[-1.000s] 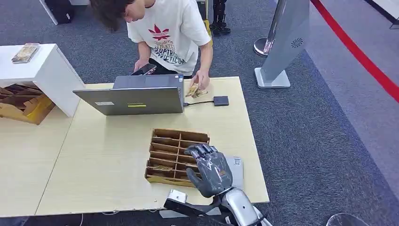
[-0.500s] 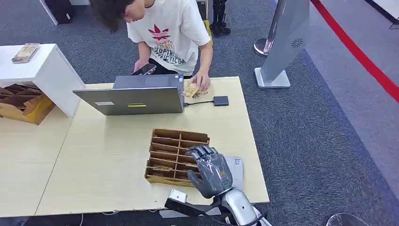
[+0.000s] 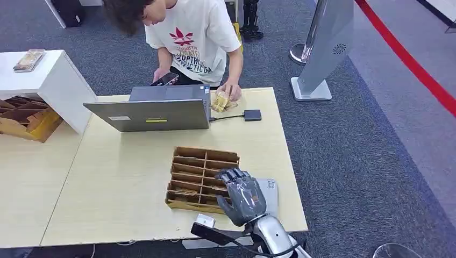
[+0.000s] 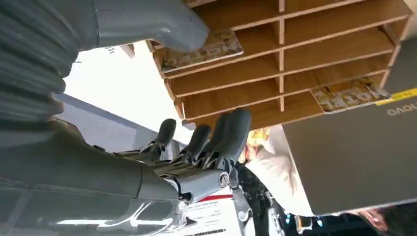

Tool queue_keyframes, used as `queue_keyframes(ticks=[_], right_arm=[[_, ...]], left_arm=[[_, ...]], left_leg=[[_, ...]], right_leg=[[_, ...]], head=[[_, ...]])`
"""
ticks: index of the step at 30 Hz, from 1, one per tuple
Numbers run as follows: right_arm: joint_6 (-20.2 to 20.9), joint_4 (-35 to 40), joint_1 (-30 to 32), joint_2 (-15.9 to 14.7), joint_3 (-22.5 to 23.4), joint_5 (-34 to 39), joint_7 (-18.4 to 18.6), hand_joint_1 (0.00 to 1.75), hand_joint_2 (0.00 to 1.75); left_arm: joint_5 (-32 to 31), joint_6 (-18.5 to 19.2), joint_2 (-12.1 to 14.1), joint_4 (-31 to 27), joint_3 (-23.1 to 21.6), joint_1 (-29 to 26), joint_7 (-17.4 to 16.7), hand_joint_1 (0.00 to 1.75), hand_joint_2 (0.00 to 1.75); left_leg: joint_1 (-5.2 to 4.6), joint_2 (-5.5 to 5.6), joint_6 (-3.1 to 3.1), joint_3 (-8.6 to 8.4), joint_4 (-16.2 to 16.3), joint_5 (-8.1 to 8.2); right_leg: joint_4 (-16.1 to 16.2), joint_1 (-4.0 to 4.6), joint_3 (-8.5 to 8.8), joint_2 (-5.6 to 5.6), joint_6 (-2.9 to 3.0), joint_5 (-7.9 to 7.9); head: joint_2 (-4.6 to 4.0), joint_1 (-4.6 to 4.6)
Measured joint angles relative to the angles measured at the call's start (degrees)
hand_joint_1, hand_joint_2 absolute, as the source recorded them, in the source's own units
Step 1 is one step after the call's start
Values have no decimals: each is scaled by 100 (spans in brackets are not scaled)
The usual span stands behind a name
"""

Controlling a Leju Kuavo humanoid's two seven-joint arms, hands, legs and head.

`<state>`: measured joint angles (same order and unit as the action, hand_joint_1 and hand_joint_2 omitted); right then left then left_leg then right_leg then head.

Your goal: Pass the card to the sensor for recognition and then transmit it.

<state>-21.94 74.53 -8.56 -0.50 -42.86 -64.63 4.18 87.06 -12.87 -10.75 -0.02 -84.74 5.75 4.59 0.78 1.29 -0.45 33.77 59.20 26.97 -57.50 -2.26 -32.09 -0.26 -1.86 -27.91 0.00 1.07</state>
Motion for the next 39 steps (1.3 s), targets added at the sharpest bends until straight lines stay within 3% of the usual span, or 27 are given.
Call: queue_keyframes(ticks=[9,14,19,23,27,39], right_arm=[[48,-92,-5,33,61,-20,55,72,175],[96,-120,-5,39,94,-37,72,91,175],[101,-151,-5,39,136,-52,105,84,175],[107,-162,-5,39,149,-55,105,89,175],[133,-177,-5,39,168,-61,105,75,175],[197,-201,-3,39,212,-74,120,87,175]], left_arm=[[2,0,24,-17,-28,-1,-4,0,0],[2,0,24,-17,-31,0,-7,0,0],[2,0,24,-17,-33,0,-7,0,0],[2,0,24,-17,-42,0,-9,0,0],[2,2,26,-22,-77,0,-9,0,0],[4,2,26,-22,-107,0,-9,0,0]], left_leg=[[0,0,0,0,0,0],[0,0,0,0,0,0],[0,0,0,0,0,0],[0,0,0,0,0,0],[0,0,0,0,0,0],[0,0,0,0,0,0]], right_leg=[[0,0,0,0,0,0],[0,0,0,0,0,0],[0,0,0,0,0,0],[0,0,0,0,0,0],[0,0,0,0,0,0],[0,0,-1,0,0,0]], head=[[0,0],[0,0],[0,0],[0,0],[0,0],[0,0]])
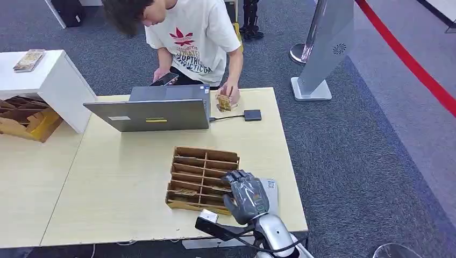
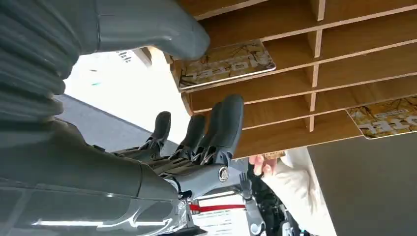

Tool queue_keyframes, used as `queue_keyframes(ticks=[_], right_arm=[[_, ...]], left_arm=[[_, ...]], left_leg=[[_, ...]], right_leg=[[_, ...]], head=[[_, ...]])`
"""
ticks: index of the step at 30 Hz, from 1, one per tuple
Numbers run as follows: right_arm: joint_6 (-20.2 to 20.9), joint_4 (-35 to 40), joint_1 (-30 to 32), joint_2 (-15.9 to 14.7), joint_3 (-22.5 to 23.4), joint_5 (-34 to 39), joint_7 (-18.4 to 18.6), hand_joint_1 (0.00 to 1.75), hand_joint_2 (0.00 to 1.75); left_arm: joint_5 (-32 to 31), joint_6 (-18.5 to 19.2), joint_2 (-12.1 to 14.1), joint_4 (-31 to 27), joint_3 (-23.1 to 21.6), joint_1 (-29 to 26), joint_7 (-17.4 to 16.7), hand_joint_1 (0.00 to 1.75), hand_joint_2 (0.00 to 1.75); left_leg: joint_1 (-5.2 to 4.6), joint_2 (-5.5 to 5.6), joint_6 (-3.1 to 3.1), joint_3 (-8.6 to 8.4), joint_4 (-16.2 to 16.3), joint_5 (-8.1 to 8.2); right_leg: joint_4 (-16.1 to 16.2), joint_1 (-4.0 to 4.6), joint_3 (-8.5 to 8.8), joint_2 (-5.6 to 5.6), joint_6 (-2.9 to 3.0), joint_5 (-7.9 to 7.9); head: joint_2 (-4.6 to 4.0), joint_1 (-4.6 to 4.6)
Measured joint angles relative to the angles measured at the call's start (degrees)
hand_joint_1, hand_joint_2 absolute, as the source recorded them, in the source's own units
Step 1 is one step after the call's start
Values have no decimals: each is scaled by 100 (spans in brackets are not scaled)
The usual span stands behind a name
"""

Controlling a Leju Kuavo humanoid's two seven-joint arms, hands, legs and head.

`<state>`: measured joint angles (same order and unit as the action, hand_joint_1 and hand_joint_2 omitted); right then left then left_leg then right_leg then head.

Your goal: Pass the card to the sensor for recognition and then transmit it.

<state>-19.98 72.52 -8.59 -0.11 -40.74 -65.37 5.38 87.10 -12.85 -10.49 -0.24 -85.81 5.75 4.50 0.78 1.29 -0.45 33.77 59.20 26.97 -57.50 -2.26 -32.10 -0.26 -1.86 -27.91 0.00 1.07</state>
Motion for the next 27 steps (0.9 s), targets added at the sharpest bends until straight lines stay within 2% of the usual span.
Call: queue_keyframes(ticks=[6,8,25,27], right_arm=[[13,-7,0,0,13,0,0,93,175],[13,-7,0,0,13,0,0,87,175],[24,-63,-6,98,13,92,-46,87,175],[24,-76,-11,101,13,92,-46,80,175]], left_arm=[[0,0,0,0,-2,0,0,0,0],[0,0,0,0,-2,0,0,0,0],[7,0,0,0,-9,1,2,0,0],[7,0,0,0,-11,1,2,0,0]], left_leg=[[0,0,0,0,0,0],[0,0,0,0,0,0],[0,0,0,0,0,0],[0,0,0,0,0,0]], right_leg=[[0,0,0,0,0,0],[0,0,0,0,0,0],[0,0,0,0,0,0],[0,0,0,0,0,0]], head=[[0,0],[0,0],[0,0],[0,0]])
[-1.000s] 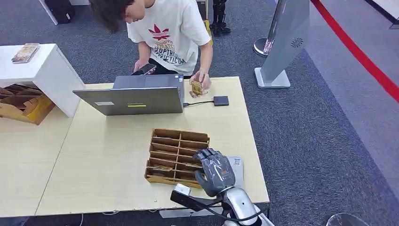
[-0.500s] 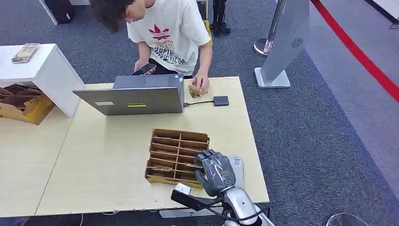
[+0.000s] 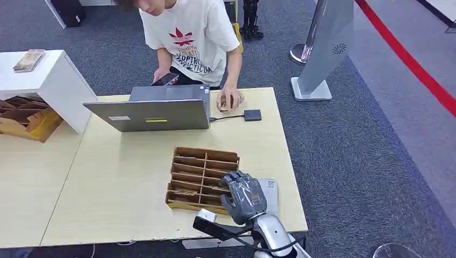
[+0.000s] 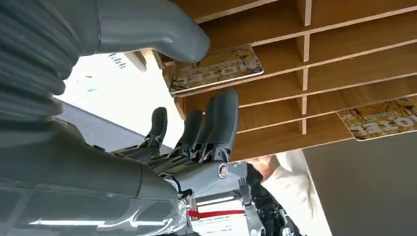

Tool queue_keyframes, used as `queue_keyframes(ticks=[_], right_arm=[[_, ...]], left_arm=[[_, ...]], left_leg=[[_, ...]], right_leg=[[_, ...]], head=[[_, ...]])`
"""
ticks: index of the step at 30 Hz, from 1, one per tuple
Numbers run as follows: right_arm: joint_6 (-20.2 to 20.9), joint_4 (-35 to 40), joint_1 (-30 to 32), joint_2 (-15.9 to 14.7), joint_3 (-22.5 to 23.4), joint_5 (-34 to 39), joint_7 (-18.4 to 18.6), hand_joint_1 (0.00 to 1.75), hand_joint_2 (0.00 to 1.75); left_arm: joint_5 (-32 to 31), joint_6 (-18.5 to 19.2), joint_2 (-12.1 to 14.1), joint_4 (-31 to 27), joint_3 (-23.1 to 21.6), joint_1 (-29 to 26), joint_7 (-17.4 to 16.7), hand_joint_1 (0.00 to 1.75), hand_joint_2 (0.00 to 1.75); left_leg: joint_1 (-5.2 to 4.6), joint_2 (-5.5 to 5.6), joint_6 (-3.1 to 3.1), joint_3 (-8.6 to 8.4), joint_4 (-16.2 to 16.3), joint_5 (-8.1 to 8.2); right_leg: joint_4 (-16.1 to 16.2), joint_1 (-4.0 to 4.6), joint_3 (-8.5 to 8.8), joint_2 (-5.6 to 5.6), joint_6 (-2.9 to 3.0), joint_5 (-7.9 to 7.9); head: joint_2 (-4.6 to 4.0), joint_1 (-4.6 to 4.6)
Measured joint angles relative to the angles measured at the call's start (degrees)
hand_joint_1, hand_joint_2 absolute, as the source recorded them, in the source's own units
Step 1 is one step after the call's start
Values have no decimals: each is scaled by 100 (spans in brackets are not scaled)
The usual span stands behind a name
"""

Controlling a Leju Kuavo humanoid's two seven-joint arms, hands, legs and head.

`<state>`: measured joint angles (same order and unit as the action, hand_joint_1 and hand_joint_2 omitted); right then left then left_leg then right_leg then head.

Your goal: Pass the card to the sensor for recognition and then transmit it.

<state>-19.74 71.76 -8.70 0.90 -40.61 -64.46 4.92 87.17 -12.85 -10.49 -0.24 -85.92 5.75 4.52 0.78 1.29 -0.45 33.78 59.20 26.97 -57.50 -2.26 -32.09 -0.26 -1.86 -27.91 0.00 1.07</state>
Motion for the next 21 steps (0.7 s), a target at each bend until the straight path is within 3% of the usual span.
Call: queue_keyframes(ticks=[3,5,6,7,9,21], right_arm=[[0,-20,-2,7,0,24,-22,82,175],[4,-29,-4,11,-2,26,-31,96,175],[7,-35,-9,13,-2,35,-33,133,175],[7,-46,-12,22,-4,48,-37,154,175],[7,-74,-22,42,-11,85,-44,175,175],[7,-123,-89,57,-52,153,-35,175,175]], left_arm=[[2,0,0,0,0,0,0,0,0],[2,0,0,0,0,0,0,0,0],[2,0,0,0,0,0,0,0,0],[4,0,0,0,0,0,0,0,0],[4,0,0,0,0,0,0,0,0],[7,4,15,-26,0,-2,11,0,0]], left_leg=[[0,0,0,0,0,0],[0,0,0,0,0,0],[0,0,0,0,0,0],[0,0,0,0,0,0],[0,0,0,0,0,0],[0,0,0,0,0,0]], right_leg=[[0,0,0,0,0,0],[0,0,0,0,0,0],[0,0,0,0,0,0],[0,0,0,0,0,0],[0,0,0,0,0,0],[0,0,0,0,0,0]], head=[[0,0],[0,0],[0,0],[0,0],[0,0],[0,0]])
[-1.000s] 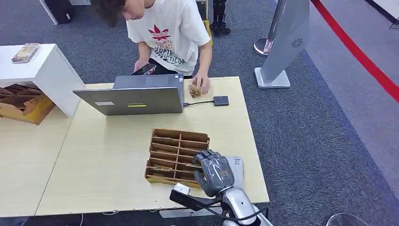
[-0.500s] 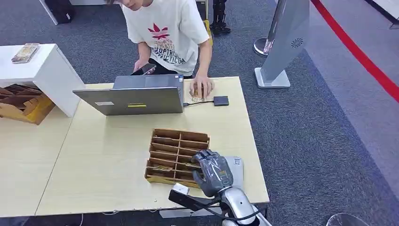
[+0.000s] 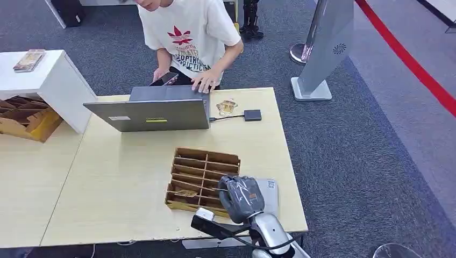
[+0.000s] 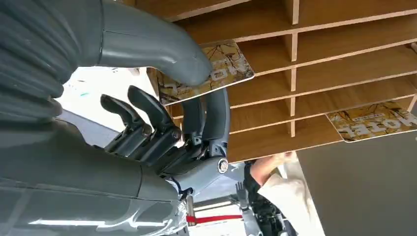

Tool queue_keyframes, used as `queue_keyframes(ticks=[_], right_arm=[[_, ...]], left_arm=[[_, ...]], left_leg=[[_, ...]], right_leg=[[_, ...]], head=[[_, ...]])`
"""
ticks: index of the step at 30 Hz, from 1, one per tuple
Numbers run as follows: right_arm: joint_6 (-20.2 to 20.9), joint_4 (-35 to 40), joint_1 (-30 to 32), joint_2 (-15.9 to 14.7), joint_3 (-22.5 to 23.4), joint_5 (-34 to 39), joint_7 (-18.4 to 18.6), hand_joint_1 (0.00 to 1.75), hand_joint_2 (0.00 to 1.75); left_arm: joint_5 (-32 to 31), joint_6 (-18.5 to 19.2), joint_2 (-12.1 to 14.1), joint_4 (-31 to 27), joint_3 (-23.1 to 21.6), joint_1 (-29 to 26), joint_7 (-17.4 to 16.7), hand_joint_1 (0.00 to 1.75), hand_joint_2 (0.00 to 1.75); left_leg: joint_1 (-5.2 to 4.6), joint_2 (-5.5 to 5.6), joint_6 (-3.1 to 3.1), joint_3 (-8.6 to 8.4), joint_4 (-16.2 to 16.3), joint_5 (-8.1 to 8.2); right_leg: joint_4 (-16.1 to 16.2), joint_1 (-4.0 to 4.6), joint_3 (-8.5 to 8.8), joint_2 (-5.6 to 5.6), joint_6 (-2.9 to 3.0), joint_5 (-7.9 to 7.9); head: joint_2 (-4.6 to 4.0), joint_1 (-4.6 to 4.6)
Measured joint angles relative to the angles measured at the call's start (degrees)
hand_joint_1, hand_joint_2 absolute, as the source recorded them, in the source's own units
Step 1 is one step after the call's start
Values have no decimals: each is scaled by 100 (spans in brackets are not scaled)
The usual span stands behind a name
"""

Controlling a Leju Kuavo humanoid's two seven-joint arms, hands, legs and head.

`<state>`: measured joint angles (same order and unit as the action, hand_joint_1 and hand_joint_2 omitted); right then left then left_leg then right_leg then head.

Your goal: Pass the card to the sensor for recognition and then transmit it.

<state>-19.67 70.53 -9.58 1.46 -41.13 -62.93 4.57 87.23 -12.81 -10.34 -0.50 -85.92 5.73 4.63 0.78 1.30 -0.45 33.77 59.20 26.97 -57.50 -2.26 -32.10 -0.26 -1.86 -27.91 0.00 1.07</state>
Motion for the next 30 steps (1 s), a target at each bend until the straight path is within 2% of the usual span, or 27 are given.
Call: queue_keyframes(ticks=[8,11,16,19,22,24,27,30], right_arm=[[-42,33,6,0,13,129,-24,175,175],[-140,293,29,0,77,352,-90,175,175],[-400,1559,105,0,415,1428,-537,175,175],[-356,2307,117,0,630,1631,-562,175,175],[-337,2705,181,0,745,1670,-583,175,175],[-455,2839,220,0,787,1790,-755,175,175],[-844,3338,312,0,947,2613,-1220,175,175],[-719,3863,321,-2,1174,2971,-1283,175,175]], left_arm=[[2,0,4,-11,0,-9,35,0,0],[2,0,2,-11,0,-16,50,0,0],[2,0,-9,-11,0,-46,157,0,0],[2,-2,-15,-9,2,-50,173,0,0],[2,0,-15,-9,2,-54,192,0,0],[2,-2,-17,-9,2,-55,199,0,0],[2,0,-17,-9,2,-65,230,0,0],[2,-2,-17,-9,2,-65,236,0,0]], left_leg=[[0,0,0,0,0,0],[0,0,0,0,0,0],[0,0,0,2,0,0],[0,0,0,1,0,0],[0,0,0,2,0,0],[0,0,0,1,0,0],[0,4,0,5,0,0],[-1,-3,0,4,0,0]], right_leg=[[0,0,-1,0,0,0],[0,0,-1,0,0,0],[0,0,-3,0,0,0],[0,0,-3,0,0,0],[0,0,-3,0,0,0],[0,0,-3,-1,0,0],[0,0,-4,4,0,0],[0,0,-4,-4,0,0]], head=[[0,0],[0,0],[0,2],[0,0],[0,0],[0,0],[0,0],[0,0]])
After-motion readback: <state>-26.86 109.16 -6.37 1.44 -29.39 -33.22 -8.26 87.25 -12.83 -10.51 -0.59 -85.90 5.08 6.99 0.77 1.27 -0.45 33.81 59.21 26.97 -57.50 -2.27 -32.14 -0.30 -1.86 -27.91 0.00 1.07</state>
